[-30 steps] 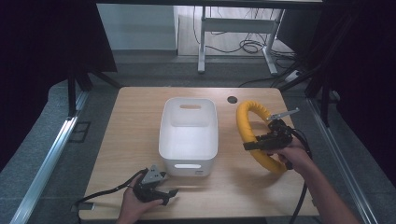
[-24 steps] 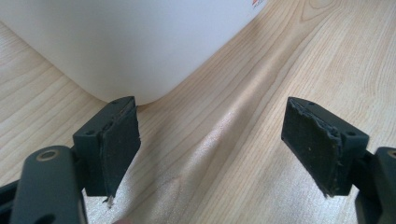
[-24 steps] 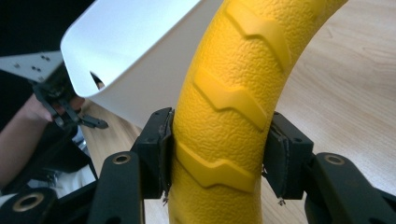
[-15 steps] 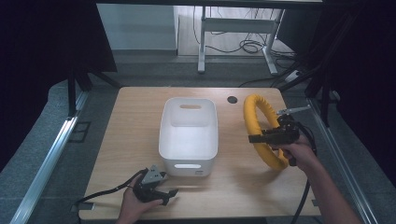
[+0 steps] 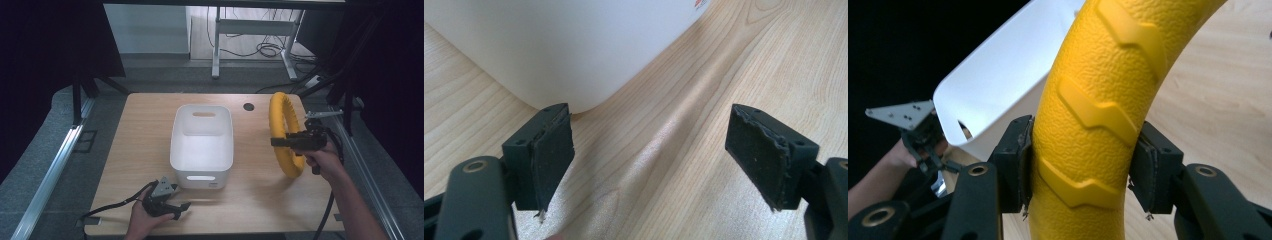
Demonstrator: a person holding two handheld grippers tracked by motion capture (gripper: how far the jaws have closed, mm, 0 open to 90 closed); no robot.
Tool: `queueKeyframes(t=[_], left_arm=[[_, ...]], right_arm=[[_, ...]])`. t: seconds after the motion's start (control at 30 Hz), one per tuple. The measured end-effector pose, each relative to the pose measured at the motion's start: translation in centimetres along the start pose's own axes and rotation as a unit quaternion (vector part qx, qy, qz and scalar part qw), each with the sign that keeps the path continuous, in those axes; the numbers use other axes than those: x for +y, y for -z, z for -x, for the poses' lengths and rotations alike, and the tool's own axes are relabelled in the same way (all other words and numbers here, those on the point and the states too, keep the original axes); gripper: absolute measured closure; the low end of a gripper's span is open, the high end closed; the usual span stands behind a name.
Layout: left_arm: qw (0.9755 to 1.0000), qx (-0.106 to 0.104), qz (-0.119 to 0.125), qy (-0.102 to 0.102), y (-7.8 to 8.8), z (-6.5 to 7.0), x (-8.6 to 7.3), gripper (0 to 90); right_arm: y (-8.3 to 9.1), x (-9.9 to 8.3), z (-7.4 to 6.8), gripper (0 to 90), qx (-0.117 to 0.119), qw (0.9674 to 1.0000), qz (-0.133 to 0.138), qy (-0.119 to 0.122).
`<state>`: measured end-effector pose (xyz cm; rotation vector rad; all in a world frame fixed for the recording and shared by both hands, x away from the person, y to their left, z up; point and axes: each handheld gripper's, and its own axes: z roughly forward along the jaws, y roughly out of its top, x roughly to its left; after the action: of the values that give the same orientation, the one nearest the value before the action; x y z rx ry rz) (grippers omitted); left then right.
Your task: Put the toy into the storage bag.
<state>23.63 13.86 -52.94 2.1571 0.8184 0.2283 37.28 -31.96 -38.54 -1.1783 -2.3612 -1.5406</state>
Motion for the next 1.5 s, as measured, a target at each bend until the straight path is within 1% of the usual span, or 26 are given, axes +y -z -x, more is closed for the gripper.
queueKeyframes(t=[0.17,0.23,0.27,0.3,0.33,0.37,0.43,0.53,0.63,0.73,0.8,0.83,0.9,1.07,1.1,1.2,1.27,1.3,1.33,1.5], left_arm=[[1.0000,0.000,-0.001,-0.001,0.0,0.0,0.0,19.5],[1.0000,0.000,-0.001,-0.001,0.0,0.0,0.0,19.5],[1.0000,0.000,-0.001,-0.001,0.0,0.0,0.0,19.5],[1.0000,0.000,-0.001,-0.001,0.0,0.0,0.0,19.5],[1.0000,0.000,-0.001,-0.001,0.0,0.0,0.0,19.5],[1.0000,0.000,-0.001,-0.001,0.0,0.0,0.0,19.5],[1.0000,0.000,-0.001,-0.001,0.0,0.0,0.0,19.5],[1.0000,0.000,-0.002,-0.002,0.0,0.0,0.0,19.5],[1.0000,-0.001,-0.001,-0.001,0.0,0.0,0.0,19.5],[1.0000,-0.001,-0.001,-0.001,0.0,0.0,0.0,19.5],[1.0000,-0.001,-0.001,-0.001,-0.1,0.0,0.0,19.5],[1.0000,-0.001,-0.001,-0.001,-0.1,0.0,0.0,19.5],[1.0000,-0.001,-0.001,-0.002,-0.1,0.0,0.0,19.5],[1.0000,0.000,-0.001,-0.004,0.0,0.0,0.0,19.5],[1.0000,0.000,-0.001,-0.004,0.0,0.0,0.0,19.5],[1.0000,-0.002,0.000,-0.003,0.0,0.0,0.0,19.5],[1.0000,-0.002,-0.001,-0.002,0.0,0.0,0.0,19.5],[1.0000,-0.002,-0.001,-0.002,0.0,0.0,0.0,19.5],[1.0000,-0.002,-0.001,-0.002,0.0,0.0,0.0,19.5],[1.0000,-0.002,-0.002,-0.003,-0.1,0.0,0.0,19.5]], right_arm=[[0.6,0.5,-0.4,48.8,0.009,0.9994,0.032,-0.001],[0.7,0.6,-0.5,48.8,0.012,0.9992,0.038,0.000],[0.6,0.7,-0.7,48.8,0.015,0.9988,0.046,0.000],[0.6,0.7,-0.7,48.8,0.015,0.9988,0.046,0.000],[0.5,0.8,-0.9,48.8,0.017,0.9984,0.054,0.002],[0.5,0.8,-0.9,48.8,0.017,0.9984,0.054,0.002],[0.4,0.9,-1.1,48.8,0.017,0.9978,0.063,0.002],[0.3,1.1,-1.5,48.7,0.011,0.9972,0.073,0.007],[0.2,1.2,-2.0,48.7,0.004,0.9959,0.089,0.012],[0.1,1.3,-2.5,48.7,0.001,0.9940,0.108,0.014],[0.0,1.3,-2.9,48.6,-0.001,0.9917,0.128,0.015],[0.0,1.3,-2.9,48.6,-0.001,0.9917,0.128,0.015],[-0.3,1.5,-3.5,48.6,-0.010,0.9888,0.148,0.020],[-1.1,1.8,-4.7,48.5,-0.036,0.9835,0.173,0.041],[-1.3,1.8,-4.9,48.5,-0.039,0.9826,0.177,0.040],[-1.7,1.9,-5.2,48.5,-0.038,0.9808,0.187,0.040],[-2.2,1.9,-5.6,48.4,-0.037,0.9780,0.202,0.036],[-2.2,1.9,-5.6,48.4,-0.037,0.9780,0.202,0.036],[-2.4,1.9,-5.7,48.4,-0.040,0.9770,0.207,0.035],[-3.4,1.9,-6.7,48.4,-0.061,0.9674,0.244,0.029]])
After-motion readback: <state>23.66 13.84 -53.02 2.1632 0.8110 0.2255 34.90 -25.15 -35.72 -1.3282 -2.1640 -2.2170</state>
